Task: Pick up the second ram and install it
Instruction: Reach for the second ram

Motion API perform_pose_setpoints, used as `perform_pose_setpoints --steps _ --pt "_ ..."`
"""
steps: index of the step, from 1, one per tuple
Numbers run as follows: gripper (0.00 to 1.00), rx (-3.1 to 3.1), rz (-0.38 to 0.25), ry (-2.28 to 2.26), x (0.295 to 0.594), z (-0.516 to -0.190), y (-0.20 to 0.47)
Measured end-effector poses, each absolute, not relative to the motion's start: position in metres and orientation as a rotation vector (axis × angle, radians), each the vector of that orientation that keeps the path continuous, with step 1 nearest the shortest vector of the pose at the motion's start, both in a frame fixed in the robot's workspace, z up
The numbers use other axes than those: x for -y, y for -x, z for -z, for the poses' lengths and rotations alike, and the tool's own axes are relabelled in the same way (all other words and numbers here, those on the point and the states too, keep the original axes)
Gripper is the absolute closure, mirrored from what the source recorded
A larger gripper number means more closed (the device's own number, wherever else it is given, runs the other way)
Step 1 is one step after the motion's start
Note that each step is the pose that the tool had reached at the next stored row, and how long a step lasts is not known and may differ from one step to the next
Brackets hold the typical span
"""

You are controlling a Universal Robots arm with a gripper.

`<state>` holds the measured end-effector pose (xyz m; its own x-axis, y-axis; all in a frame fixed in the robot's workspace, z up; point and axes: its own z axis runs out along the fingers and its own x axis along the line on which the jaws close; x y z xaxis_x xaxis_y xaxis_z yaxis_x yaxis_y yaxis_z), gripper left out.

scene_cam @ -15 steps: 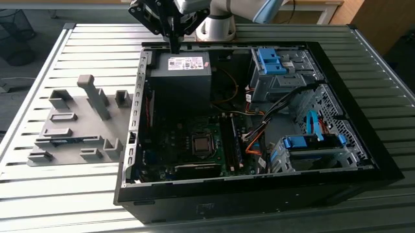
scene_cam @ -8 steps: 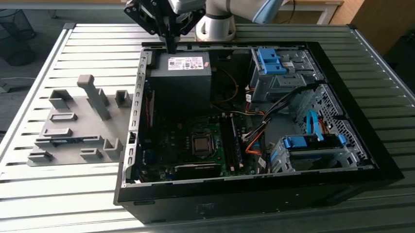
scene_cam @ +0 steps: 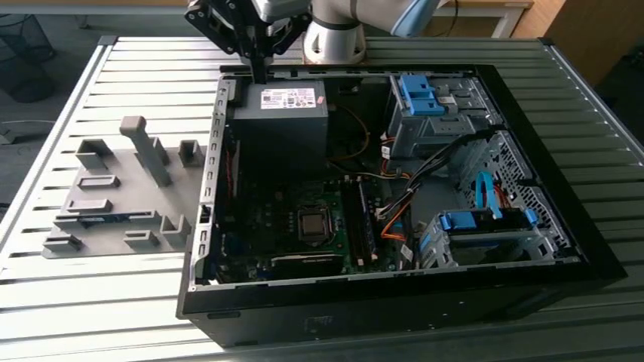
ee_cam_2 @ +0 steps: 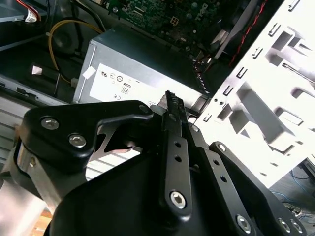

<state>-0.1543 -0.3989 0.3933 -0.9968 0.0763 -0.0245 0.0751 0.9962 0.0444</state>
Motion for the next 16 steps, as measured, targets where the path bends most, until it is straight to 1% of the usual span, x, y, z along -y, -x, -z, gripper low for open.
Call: perform_pose_setpoints --steps 16 --pt "0.89 -3.112 -0.068 -0.118 0.399 -0.393 0.166"
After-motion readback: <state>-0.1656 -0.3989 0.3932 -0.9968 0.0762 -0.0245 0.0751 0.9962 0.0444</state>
